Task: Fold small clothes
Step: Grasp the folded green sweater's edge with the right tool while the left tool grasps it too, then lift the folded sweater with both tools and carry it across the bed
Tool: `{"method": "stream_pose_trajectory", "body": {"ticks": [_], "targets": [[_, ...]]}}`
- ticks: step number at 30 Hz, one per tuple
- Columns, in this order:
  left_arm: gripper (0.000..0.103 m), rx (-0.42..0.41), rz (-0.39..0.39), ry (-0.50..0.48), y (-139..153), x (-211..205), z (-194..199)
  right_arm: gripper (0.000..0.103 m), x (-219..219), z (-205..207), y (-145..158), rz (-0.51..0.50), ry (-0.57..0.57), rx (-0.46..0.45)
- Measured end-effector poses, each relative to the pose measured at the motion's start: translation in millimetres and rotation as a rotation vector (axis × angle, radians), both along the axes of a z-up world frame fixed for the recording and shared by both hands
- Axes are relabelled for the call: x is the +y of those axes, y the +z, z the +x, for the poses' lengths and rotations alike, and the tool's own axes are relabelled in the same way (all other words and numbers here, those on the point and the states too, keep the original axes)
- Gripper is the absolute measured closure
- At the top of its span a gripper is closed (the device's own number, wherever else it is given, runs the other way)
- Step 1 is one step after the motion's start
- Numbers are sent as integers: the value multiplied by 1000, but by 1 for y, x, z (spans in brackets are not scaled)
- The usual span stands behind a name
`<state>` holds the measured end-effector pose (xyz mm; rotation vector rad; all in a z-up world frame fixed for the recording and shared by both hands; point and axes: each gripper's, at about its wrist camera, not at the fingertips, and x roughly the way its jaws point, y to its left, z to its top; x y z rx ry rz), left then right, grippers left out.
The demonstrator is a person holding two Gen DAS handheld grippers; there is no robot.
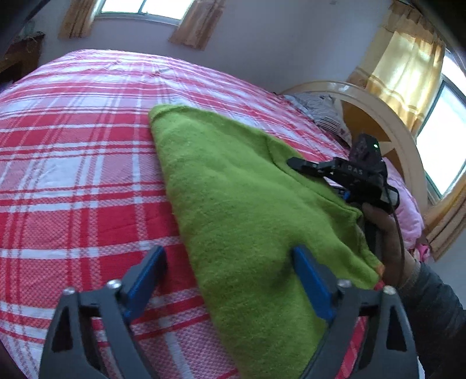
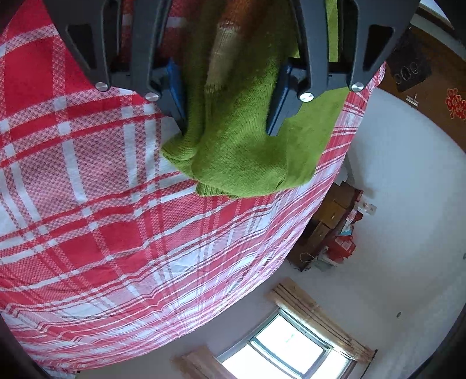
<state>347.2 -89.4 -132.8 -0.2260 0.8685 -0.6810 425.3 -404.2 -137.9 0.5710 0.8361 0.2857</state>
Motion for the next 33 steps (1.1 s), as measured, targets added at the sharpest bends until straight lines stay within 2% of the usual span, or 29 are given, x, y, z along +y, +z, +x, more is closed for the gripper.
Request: {"method": "stream_pose_trajectory", "body": {"ticks": [2,5,8,10,11,16,22,33], "targets": [[27,4,-11,-24,0,-2,0,62,2,1,-1,5,16,3],[32,14,-16,-32,-2,-4,0,66,2,1,-3,19,28,1],[41,-6,7,-29,2,-9,-5,70,4,0,-2,18,35,-9],[45,-36,54,-18,7,-16,-9,72,6,-2,-1,7,34,-21],[51,-46,66,-11,10,-19,-11,73,7,-3,0,-3,34,-31],[62,-73,106,19,17,-23,-20,75,14,-16,10,-25,35,-90],[65,-100,146,5,27,-22,-40,75,28,-37,23,-1,38,-115],[66,-119,118,11,40,0,-69,75,63,-69,39,4,58,-121]]}}
